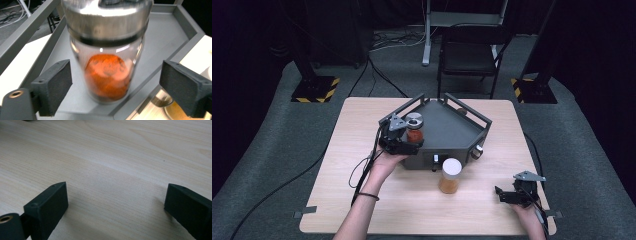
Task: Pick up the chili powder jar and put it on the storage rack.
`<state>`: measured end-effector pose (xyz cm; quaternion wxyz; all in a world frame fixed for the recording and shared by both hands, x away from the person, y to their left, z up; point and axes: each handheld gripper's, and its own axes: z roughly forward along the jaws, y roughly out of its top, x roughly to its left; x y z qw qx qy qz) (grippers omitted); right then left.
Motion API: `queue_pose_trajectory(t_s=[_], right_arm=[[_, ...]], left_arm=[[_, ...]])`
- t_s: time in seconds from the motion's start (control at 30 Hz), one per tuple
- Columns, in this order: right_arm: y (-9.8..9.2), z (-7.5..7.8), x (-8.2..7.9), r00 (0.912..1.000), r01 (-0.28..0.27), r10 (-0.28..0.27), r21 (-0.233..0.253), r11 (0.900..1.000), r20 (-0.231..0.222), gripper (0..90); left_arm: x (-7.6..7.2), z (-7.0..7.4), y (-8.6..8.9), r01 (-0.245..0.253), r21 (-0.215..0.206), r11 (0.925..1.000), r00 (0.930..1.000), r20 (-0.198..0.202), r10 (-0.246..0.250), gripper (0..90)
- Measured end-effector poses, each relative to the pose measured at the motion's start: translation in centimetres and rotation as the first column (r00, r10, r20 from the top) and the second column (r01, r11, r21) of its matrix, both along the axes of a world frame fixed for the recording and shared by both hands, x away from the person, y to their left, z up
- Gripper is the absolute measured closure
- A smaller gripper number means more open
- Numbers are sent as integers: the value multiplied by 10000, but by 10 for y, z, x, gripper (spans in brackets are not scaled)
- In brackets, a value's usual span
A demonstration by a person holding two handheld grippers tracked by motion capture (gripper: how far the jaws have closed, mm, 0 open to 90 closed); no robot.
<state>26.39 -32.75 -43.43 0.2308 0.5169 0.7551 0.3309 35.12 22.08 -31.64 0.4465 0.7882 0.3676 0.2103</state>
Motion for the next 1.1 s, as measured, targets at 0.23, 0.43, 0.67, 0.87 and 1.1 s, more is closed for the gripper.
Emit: queue_pose_trajectory(t_s=[0.23, 0.43, 0.67, 0.87, 1.1], right_arm=[[0, 0, 0, 10000, 0, 0, 0, 10000, -1, 41], [0, 0, 0, 10000, 1, -1, -1, 10000, 1, 40], [0, 0, 0, 10000, 10, -10, 1, 10000, -2, 40], [0, 0, 0, 10000, 10, -10, 1, 10000, -1, 40], [0, 0, 0, 10000, 11, -11, 1, 10000, -1, 40]], left_arm=[[-13, -11, 14, 108, 57, 9999, 9999, 51, -108, 85], [-20, -19, 28, 203, -225, 9995, 9998, -35, -204, 78], [-33, -34, 38, 40, -50, 10000, 10000, -38, -40, 35], [-41, -51, 51, 23, -259, 9997, 9999, -159, -27, 34], [-49, -67, 62, -53, -330, 9994, 9998, -211, 46, 35]])
